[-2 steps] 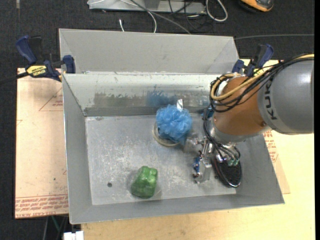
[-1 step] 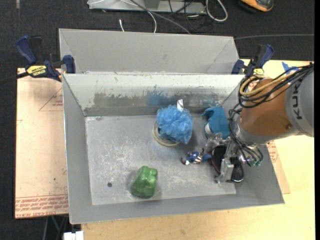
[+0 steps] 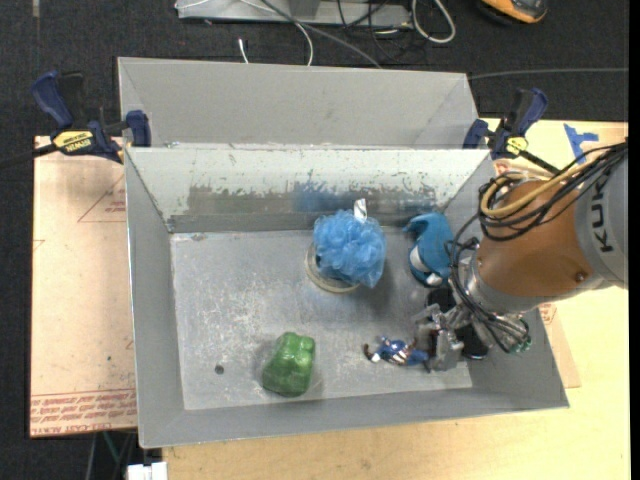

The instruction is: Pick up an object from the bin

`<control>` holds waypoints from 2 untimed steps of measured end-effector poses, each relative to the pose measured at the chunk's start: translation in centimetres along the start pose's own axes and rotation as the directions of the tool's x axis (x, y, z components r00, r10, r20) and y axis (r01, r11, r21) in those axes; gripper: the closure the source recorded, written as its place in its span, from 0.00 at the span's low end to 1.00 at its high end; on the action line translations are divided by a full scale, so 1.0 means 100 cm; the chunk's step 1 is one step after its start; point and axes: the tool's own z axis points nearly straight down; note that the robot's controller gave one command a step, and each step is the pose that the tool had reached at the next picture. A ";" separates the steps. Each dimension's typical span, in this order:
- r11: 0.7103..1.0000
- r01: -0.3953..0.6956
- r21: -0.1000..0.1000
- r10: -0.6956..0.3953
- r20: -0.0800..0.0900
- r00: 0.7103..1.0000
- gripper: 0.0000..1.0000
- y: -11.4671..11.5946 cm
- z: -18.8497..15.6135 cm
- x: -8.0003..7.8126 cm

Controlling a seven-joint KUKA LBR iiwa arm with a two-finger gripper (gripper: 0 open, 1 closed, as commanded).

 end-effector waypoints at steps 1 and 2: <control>1.000 0.000 0.000 0.000 0.000 1.000 1.00 0.000 0.000 0.000; 1.000 -0.002 -0.005 0.002 -0.006 1.000 1.00 0.002 -0.043 0.001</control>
Offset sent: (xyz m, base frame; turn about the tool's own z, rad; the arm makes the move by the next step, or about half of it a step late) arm 0.0000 0.0000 0.0841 -0.0001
